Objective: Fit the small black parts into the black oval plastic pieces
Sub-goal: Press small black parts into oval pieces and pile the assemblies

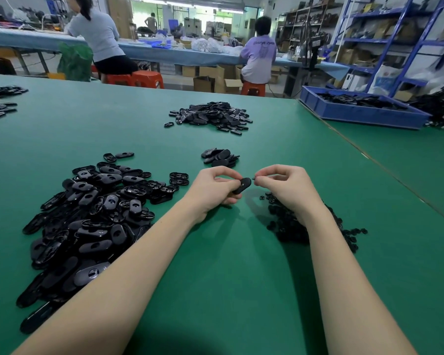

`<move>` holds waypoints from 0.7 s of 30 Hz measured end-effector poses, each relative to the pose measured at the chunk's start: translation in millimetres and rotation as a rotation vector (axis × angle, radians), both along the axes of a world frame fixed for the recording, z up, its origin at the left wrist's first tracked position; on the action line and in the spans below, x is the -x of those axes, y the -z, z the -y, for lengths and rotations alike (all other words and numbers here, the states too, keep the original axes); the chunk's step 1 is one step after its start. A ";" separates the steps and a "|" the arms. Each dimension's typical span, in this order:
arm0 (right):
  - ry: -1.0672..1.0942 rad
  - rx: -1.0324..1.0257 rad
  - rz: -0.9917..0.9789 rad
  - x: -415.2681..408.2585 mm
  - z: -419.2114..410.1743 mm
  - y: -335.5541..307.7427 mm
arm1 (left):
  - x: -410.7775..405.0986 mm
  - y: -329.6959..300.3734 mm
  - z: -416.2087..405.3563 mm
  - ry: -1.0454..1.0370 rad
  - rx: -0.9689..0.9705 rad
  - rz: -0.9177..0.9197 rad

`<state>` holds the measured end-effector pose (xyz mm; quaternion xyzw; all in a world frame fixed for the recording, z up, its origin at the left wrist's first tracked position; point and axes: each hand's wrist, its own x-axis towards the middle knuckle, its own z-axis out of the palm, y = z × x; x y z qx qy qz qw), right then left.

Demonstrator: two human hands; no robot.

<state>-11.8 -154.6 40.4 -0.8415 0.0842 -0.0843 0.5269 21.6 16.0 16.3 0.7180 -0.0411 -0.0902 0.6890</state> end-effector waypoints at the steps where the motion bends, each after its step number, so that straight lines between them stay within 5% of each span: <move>1: -0.006 -0.031 0.006 0.5 -0.2 -0.3 | 0.1 -0.6 0.0 0.009 0.031 -0.011; 21: 0.024 -0.097 -0.040 -2.9 -6.7 -0.6 | 2.6 -8.8 -3.1 0.088 0.176 -0.027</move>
